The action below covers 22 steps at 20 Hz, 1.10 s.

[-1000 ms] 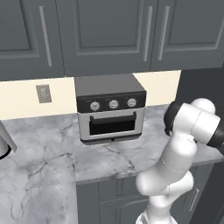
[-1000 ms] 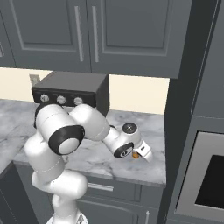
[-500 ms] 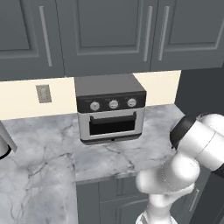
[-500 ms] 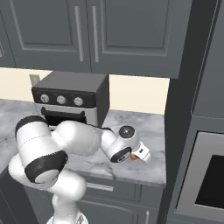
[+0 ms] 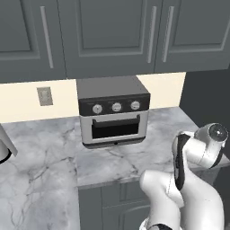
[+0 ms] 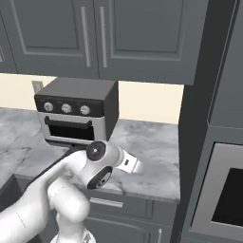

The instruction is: Place the mushroom in the correct fridge rack based on whether it is a fruit or vegetable. Finally, close the fridge door.

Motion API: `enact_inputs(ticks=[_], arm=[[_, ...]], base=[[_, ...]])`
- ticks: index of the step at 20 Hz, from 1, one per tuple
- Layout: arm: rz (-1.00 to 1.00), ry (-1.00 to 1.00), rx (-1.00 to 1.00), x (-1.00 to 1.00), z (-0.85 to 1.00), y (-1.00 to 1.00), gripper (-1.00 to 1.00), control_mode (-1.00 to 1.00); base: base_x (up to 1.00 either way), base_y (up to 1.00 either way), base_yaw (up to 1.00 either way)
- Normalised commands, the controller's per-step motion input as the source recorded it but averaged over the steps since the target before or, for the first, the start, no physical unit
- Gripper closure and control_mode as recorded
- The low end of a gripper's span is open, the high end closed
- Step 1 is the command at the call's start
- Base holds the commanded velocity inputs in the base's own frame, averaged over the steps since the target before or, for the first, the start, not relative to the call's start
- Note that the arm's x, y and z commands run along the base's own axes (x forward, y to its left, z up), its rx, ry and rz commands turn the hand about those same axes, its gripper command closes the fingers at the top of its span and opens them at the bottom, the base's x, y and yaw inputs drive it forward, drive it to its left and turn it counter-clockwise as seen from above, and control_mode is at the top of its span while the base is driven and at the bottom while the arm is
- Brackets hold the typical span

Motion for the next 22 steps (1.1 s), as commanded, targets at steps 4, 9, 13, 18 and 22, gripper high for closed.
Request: enact_inputs(ticks=[4, 9, 13, 18, 22], arm=[[0.14, -0.12, 0.0, -0.49, 1.0, 0.42, 1.0, -1.0], [0.2, 0.0, 0.0, -0.4, 1.0, 0.59, 1.0, -1.0], [0.25, 0.0, 0.0, -0.27, 1.0, 0.56, 1.0, -1.0], [0.2, 0.02, -0.12, -0.33, 0.73, 0.6, 1.0, -1.0], [0.07, 0.02, -0.19, -0.45, 0.1, 0.46, 1.0, -1.0]], base=[[0.0, 0.0, 0.0], [0.0, 0.0, 0.0], [0.0, 0.0, 0.0], [0.0, 0.0, 0.0], [0.0, 0.0, 0.0]])
